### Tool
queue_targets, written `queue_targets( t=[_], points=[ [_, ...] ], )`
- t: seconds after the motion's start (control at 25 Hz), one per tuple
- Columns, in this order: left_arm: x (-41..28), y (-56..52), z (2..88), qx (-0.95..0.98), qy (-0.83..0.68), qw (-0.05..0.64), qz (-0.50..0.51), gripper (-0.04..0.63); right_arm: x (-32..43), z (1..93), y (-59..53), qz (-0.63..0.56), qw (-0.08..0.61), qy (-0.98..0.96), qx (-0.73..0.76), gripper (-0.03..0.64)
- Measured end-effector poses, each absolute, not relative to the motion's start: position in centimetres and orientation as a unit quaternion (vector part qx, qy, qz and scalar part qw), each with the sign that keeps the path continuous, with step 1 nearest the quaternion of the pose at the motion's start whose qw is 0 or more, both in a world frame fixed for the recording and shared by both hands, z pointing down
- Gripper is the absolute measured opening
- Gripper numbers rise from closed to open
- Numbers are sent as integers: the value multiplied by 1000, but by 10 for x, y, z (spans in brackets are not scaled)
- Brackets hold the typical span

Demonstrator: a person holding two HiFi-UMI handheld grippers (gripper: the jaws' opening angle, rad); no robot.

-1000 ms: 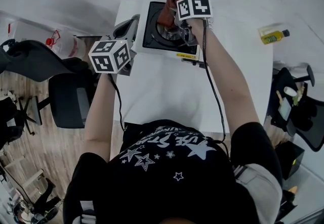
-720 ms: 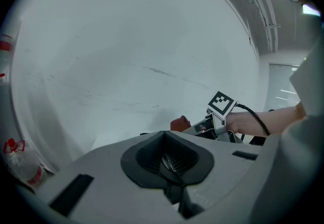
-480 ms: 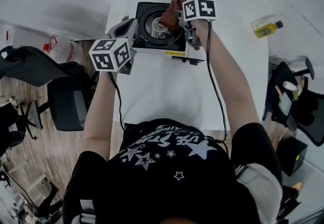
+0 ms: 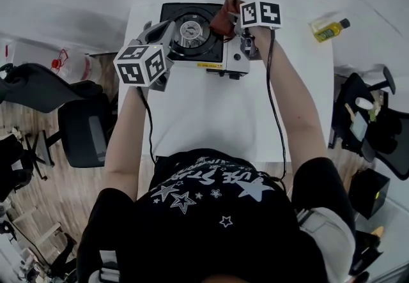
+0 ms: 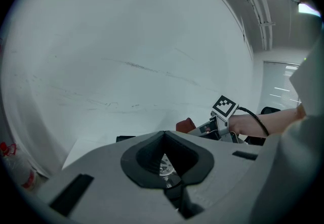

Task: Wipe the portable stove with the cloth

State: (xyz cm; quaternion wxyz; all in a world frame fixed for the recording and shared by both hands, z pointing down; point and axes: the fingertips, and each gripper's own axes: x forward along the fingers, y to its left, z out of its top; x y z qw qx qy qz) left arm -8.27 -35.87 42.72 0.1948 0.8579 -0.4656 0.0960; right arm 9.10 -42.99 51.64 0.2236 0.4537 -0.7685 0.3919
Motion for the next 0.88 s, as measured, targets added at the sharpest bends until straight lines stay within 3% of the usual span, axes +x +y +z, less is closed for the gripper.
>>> queue_targets(
  t=[0.88],
  points=[
    [-23, -347, 433, 863, -453, 200, 99, 8, 186, 521, -402, 418, 190, -746, 482, 67]
  ],
)
